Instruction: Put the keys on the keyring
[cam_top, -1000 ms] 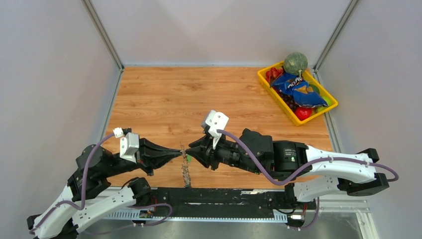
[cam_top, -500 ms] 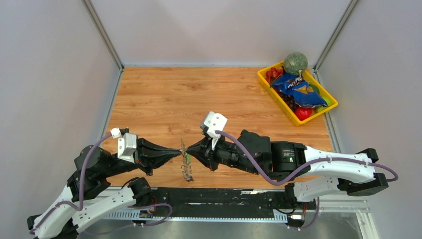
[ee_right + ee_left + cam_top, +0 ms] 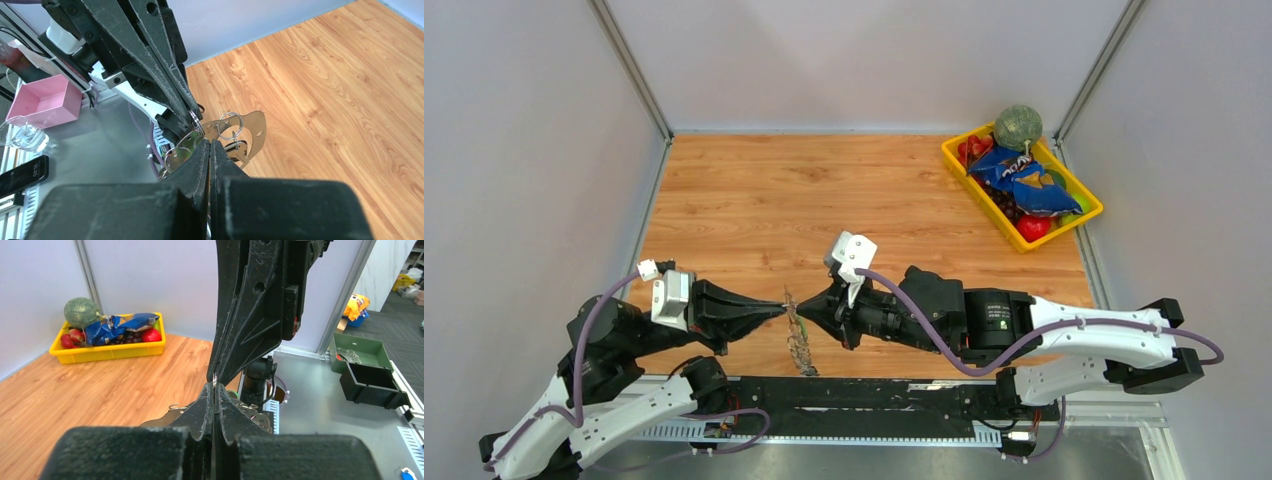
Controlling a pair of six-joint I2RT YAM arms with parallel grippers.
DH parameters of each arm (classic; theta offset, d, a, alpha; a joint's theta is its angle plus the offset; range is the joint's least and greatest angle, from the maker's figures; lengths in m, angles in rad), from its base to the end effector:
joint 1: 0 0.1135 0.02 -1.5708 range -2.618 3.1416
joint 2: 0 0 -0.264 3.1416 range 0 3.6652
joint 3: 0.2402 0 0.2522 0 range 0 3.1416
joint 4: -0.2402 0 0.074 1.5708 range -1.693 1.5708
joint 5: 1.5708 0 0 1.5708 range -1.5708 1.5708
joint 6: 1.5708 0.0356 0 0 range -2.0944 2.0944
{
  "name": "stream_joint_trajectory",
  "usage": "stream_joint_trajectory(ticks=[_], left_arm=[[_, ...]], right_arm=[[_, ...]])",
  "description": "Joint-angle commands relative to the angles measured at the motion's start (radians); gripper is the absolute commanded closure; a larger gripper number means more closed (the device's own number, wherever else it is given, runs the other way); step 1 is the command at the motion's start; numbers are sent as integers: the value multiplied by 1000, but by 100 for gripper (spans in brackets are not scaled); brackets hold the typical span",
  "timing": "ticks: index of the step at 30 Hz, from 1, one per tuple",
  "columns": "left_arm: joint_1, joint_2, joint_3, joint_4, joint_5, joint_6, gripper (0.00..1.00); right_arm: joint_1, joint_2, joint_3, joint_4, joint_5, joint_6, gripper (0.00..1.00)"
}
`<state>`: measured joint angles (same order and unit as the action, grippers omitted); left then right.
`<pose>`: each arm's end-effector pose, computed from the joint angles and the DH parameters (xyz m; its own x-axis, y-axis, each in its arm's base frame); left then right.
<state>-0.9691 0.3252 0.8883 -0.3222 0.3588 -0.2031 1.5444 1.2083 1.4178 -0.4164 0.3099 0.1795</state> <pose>0.0175 -0.0476 0.4050 -0.0623 -0.2428 -0.9681 0.9723 0.2041 -0.1138 0.0177 0.2587 0.4478 -0.1739 -0.1443 -0.9741 -0.9280 0.3550 0.1131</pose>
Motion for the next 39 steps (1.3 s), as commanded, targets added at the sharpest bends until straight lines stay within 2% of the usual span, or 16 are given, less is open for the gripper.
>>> stream_joint_trajectory(ticks=[1,5,13,18,31,39], left_arm=[[-1,-17,7,163,6,-24,100],[0,-11,-1,195,24,-36,100],[0,2,-6,239,74,-68,100],[0,-1,-11,247,80,-84,100],[-1,-6,-38,286,97,-115,100],[-2,-10,-49,307,130,-128,100]], right_arm=[[5,-45,-49,22,-29,26,100],[4,-52,-81,53,-56,32,98],[5,-104,-98,62,-70,-9,72],[4,-154,-93,62,-92,-81,64],[4,-106,-8,66,-255,-294,62],[4,-74,-8,105,-293,-373,63]])
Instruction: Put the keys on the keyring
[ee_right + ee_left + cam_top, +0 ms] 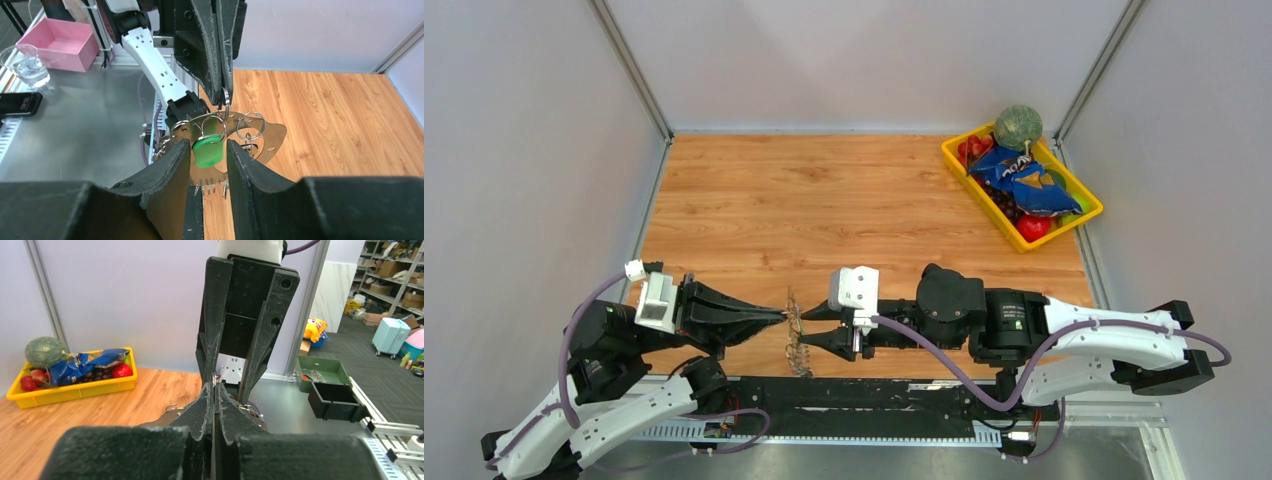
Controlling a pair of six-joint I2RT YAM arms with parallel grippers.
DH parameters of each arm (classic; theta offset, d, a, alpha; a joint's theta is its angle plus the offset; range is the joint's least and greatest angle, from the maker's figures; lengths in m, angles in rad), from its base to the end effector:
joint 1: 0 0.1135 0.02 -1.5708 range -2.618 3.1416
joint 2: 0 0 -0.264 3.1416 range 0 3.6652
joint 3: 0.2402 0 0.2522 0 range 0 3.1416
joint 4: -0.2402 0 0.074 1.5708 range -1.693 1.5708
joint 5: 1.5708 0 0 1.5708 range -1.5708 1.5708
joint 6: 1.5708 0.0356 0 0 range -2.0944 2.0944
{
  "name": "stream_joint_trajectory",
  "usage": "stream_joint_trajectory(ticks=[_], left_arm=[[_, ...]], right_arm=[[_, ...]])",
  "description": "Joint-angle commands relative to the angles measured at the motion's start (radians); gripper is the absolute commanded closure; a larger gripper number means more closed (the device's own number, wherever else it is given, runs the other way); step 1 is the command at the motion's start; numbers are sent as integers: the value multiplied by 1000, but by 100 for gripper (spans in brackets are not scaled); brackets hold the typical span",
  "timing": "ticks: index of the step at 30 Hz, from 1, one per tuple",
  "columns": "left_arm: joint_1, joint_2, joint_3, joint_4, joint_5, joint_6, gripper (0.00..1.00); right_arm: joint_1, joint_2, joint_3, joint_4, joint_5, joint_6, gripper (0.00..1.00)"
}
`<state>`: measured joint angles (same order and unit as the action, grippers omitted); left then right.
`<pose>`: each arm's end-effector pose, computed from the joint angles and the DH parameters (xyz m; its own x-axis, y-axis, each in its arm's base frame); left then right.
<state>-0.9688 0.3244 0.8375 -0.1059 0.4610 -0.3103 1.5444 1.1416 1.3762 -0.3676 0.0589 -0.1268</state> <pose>0.0158 -0.0510 0.4121 -0.0825 -0.3629 -0.9282 0.9917 0.0627 -0.1126 0.0085 0.2429 0.4543 0.1225 -0.1422 -0.9822 -0.9888 0.0672 -0.1331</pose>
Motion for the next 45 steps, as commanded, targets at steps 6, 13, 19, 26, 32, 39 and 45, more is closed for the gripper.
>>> stream_joint_trajectory(ticks=[6,13,19,26,32,39,45], left_arm=[[-1,-15,0,90,48,-21,100],[-2,-15,-3,93,62,-20,100],[-1,-15,-4,94,72,-19,100],[-1,-17,-3,95,77,-18,100],[-1,-17,-2,92,78,-17,100],[-1,-22,6,89,79,-13,100],[-1,-27,18,64,73,-3,100]], right_arm=[[4,-14,29,86,-80,-80,64],[4,-6,36,101,-79,-83,65],[3,-1,38,119,-71,-89,67],[4,12,38,130,-71,-91,70],[4,20,43,135,-73,-91,75],[4,29,45,132,-71,-93,100],[3,16,31,131,-67,-82,100]])
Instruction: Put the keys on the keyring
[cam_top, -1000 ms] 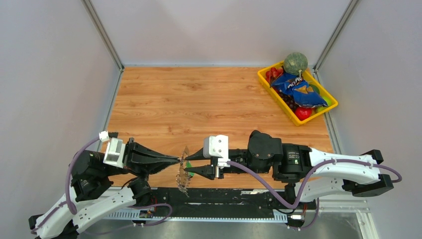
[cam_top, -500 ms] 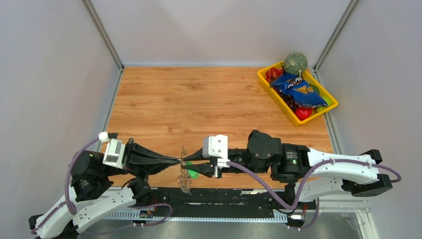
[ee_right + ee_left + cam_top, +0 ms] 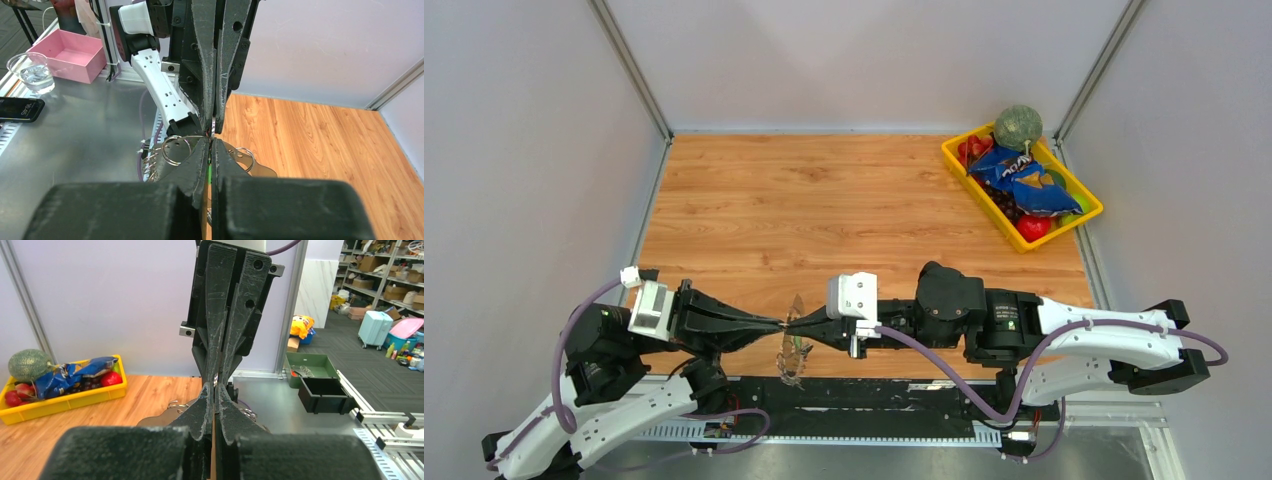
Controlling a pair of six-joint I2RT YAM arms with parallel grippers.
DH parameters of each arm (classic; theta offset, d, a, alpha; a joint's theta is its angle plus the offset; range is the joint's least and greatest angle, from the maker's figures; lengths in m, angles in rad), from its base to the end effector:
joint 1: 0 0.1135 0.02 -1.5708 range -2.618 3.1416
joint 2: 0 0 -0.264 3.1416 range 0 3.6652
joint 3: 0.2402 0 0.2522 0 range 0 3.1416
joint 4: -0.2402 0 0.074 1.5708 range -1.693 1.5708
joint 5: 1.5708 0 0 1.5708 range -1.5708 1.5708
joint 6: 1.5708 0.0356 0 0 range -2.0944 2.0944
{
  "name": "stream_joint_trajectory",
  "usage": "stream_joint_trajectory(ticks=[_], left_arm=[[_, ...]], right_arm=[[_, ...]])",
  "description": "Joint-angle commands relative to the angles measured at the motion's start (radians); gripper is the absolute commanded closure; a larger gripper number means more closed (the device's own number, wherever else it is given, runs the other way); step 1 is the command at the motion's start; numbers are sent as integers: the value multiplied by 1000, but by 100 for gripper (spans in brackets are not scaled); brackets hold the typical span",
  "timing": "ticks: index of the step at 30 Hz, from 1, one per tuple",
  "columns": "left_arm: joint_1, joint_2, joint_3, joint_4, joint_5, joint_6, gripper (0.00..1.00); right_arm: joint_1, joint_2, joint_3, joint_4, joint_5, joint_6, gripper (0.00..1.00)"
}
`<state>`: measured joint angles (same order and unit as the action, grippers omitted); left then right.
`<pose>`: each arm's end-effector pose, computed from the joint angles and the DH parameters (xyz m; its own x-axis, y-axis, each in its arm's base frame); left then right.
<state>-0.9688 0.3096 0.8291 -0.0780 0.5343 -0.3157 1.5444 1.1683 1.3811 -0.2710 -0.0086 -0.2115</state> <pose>0.0111 -0.0482 0.4123 -0.0712 -0.3683 -0.9270 0.9972 -0.0068 -0.0739 0.0064 0.2527 0.4604 0.2084 -0.0606 -0.9762 -0.9779 0.0052 -0.2091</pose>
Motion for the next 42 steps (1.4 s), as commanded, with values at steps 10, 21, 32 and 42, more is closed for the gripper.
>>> stream_joint_trajectory(ticks=[10,21,32,42], left_arm=[[-1,10,124,-224,42,88,55],[-1,114,219,-459,-7,125,43],[-1,186,242,-522,9,98,45],[-1,214,241,-537,35,106,54]], right_arm=[[3,-32,46,-95,36,119,100],[5,11,119,-290,52,206,100],[-6,57,164,-373,74,304,100],[-74,103,208,-384,-27,353,100]])
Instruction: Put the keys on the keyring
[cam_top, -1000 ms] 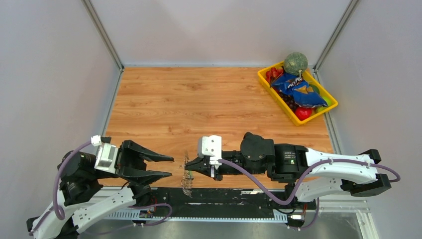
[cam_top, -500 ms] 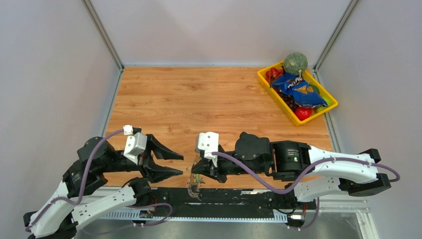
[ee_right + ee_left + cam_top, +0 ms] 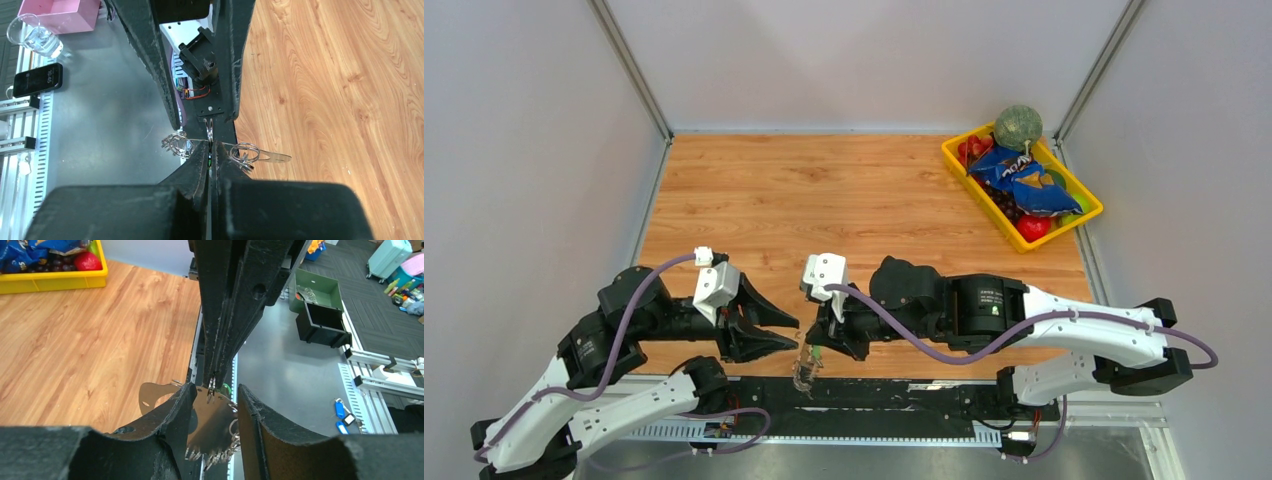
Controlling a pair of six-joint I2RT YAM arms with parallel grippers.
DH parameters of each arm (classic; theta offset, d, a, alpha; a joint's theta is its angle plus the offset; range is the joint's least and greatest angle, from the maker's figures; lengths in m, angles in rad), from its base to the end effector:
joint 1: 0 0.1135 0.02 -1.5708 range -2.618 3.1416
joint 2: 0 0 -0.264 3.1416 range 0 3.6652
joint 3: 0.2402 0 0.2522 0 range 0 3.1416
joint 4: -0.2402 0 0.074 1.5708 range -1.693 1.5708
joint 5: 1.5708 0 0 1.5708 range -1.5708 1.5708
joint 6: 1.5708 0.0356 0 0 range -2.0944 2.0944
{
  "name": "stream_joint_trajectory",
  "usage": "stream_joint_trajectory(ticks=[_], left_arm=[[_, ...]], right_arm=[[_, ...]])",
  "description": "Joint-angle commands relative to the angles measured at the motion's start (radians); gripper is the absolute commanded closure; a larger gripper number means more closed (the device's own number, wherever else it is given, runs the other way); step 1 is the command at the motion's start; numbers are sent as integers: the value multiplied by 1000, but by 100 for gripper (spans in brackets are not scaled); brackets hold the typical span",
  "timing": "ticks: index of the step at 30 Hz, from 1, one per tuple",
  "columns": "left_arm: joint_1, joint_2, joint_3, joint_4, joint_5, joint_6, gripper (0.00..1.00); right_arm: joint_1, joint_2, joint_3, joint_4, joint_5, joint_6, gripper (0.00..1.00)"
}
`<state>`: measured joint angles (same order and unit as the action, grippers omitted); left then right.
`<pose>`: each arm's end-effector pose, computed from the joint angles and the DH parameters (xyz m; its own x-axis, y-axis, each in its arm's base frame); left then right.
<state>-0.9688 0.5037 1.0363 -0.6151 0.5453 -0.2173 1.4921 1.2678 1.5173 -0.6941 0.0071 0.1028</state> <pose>0.0264 -0.0710 0.4084 -0.2606 0.0538 -0.9639 0.9639 0.0714 -0.2566 0.0209 0.2619 0.4370 -0.1359 -0.4178 -0.8983 -0.9876 0.1286 0.0896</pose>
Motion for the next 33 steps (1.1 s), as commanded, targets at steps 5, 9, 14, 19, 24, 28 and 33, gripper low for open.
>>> stream_joint_trajectory(ticks=[5,9,14,19,24,28,33], left_arm=[[-1,24,31,0,22,16,55],[-1,23,30,-4,19,21,57],[-2,16,27,-6,14,26,61],[-1,17,33,-26,8,36,69],[-1,24,33,-38,22,47,84],[-1,22,34,-41,20,52,87],[-2,21,36,-40,21,54,87]], right_arm=[[-34,34,100,29,-73,36,100],[-35,46,115,27,-79,32,100],[-35,61,121,20,-91,29,100],[-36,64,121,16,-93,28,100],[-36,62,118,17,-90,25,100],[-35,54,110,15,-90,23,100],[-36,49,100,17,-94,20,100]])
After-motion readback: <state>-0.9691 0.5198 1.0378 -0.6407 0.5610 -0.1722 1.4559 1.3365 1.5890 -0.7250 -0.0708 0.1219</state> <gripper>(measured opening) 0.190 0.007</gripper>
